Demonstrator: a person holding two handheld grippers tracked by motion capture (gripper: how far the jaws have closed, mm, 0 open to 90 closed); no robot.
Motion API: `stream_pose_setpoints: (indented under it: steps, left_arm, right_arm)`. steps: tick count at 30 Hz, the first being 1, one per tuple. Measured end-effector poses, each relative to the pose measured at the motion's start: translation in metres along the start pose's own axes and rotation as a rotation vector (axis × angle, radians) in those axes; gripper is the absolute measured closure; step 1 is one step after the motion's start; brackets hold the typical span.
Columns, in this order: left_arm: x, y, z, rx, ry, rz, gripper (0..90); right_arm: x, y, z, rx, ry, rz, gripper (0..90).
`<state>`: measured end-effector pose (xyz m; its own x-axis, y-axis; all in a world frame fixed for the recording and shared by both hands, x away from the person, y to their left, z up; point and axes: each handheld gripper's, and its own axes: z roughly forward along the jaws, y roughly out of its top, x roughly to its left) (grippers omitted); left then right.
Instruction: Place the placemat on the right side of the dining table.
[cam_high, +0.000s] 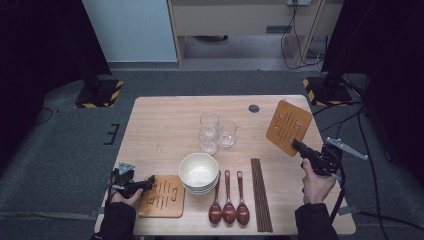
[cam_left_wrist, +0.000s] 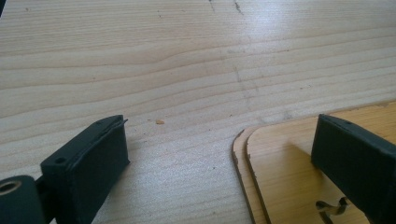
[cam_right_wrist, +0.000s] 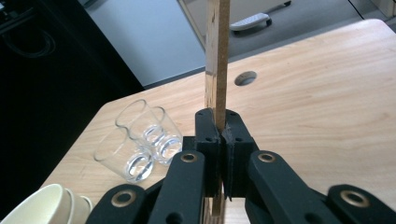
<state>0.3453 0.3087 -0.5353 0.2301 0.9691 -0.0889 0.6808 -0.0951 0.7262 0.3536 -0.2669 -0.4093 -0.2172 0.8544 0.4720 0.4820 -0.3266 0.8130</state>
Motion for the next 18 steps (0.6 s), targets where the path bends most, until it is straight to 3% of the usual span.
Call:
stream_pose_setpoints:
  steps: [18]
  left_arm:
    - [0.0,0.0,0.0,0.0,0.0,0.0,2.7]
  right_arm:
    - [-0.027,-0.02,0.006,0.059,-0.08,0.021,87.4]
